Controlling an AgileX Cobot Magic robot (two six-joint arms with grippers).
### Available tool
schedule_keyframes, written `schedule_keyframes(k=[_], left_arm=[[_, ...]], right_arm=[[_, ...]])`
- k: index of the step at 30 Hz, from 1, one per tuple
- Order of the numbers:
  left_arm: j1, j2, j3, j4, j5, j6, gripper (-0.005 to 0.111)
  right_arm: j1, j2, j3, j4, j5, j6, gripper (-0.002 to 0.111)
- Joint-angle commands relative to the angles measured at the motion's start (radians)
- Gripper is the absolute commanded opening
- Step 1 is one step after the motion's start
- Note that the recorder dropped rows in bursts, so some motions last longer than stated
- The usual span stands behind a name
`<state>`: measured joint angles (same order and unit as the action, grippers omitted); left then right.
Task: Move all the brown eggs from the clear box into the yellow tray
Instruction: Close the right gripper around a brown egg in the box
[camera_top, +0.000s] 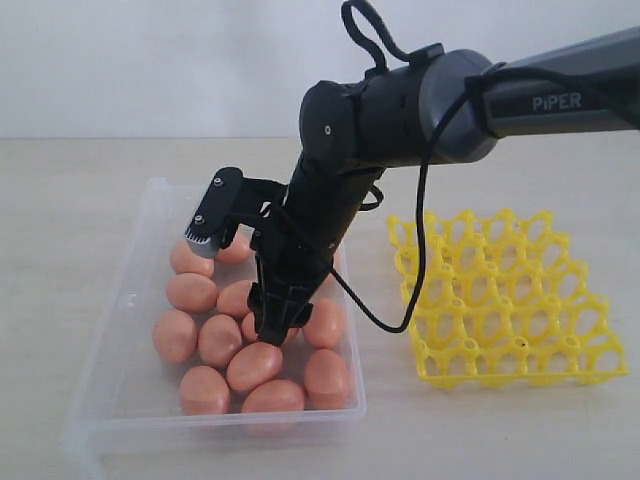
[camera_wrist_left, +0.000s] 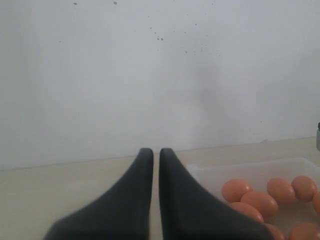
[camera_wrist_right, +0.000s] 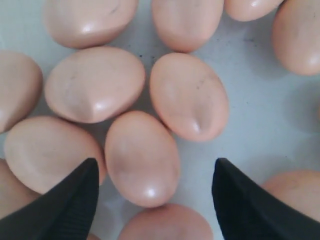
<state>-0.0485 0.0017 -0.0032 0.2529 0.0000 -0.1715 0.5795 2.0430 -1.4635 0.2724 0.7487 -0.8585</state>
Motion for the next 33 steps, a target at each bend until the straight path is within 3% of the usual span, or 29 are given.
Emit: schedule_keyframes(k=[1,33], left_arm=[[-0.008,-0.002,0.003,-0.002,0.0,0.001,0.004],[-0.008,-0.002,0.003,-0.002,0.0,0.001,0.004]], right_arm=[[0.001,0.014,-0.005,-0.001,0.006,0.005,0.057],[0.048,0.034,-0.005,-0.08,-0.001,0.128,0.057]])
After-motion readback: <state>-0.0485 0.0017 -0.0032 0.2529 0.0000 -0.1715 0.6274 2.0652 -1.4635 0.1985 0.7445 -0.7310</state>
